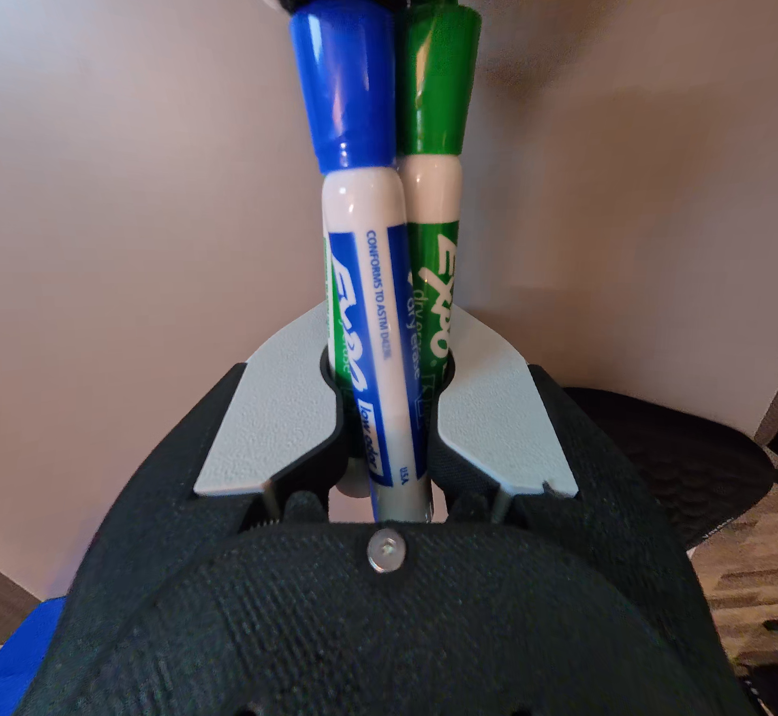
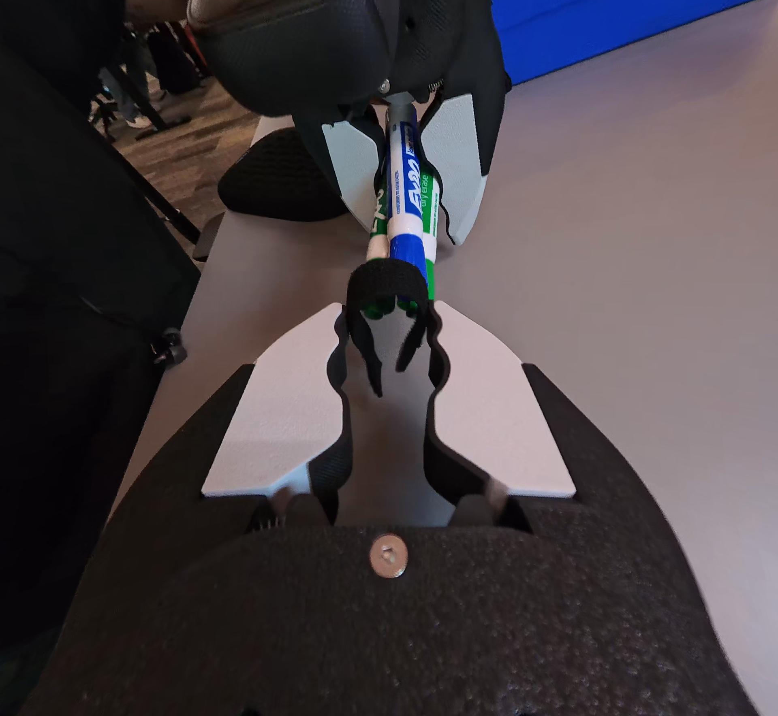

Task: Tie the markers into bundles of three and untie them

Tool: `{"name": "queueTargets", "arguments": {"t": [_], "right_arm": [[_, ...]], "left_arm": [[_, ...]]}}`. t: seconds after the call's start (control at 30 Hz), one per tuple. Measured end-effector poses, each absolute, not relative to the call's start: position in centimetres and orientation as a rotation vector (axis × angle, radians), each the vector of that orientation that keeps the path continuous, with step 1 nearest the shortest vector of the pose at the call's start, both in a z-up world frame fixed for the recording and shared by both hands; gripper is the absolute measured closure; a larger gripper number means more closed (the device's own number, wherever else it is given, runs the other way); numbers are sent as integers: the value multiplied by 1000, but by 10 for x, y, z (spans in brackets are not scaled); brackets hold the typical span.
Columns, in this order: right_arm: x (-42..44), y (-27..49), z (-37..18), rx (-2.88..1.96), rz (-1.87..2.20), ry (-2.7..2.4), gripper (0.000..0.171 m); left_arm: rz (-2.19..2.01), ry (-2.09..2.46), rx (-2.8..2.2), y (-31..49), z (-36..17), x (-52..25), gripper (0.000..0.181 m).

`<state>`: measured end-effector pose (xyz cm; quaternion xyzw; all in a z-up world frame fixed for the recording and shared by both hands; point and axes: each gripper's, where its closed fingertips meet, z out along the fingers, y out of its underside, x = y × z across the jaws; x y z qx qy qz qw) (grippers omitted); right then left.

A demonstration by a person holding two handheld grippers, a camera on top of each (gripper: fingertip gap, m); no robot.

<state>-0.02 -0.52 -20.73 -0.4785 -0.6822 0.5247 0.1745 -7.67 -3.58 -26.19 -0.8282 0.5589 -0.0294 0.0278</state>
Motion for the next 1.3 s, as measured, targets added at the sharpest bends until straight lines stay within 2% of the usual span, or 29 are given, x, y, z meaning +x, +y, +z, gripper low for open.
{"name": "queueTargets", "arguments": {"t": [0.7, 1.3], "right_arm": [[-9, -7, -194, -1207, 1473, -1785, 124], [-25, -9, -186, -1090, 1156, -1797, 120]], "left_arm": [[-41, 1761, -2490, -30, -249, -69, 138], [-73, 1708, -2466, -20, -233, -52, 139]]}}
